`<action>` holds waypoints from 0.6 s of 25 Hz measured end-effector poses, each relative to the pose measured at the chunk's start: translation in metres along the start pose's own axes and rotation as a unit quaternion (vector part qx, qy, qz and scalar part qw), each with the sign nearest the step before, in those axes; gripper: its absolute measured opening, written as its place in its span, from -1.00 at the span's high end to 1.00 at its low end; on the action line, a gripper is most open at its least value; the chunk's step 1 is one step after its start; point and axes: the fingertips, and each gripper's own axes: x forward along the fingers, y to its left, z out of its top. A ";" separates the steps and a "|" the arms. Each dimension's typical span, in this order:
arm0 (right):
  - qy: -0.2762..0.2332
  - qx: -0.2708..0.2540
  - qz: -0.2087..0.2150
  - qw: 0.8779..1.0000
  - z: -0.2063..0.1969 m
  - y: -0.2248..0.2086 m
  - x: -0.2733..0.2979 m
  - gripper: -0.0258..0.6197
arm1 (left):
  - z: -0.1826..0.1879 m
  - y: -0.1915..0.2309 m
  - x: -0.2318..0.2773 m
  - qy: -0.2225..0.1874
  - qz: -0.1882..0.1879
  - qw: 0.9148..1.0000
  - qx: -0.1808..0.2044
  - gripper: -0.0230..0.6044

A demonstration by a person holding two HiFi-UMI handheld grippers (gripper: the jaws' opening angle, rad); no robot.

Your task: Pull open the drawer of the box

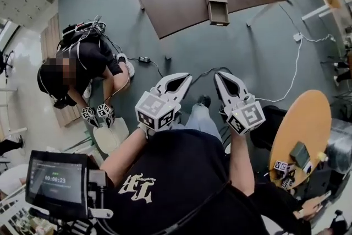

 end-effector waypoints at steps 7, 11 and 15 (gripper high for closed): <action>-0.008 0.005 -0.032 0.999 0.009 -0.011 -0.033 0.96 | 0.007 -0.030 0.017 0.003 -0.027 0.999 0.022 0.91; -0.008 0.008 -0.040 0.999 -0.002 -0.025 -0.077 0.96 | -0.005 -0.067 0.039 0.006 -0.030 0.999 0.029 0.91; 0.000 0.014 -0.044 0.999 -0.004 -0.024 -0.082 0.96 | -0.002 -0.070 0.042 0.015 -0.032 0.999 0.028 0.91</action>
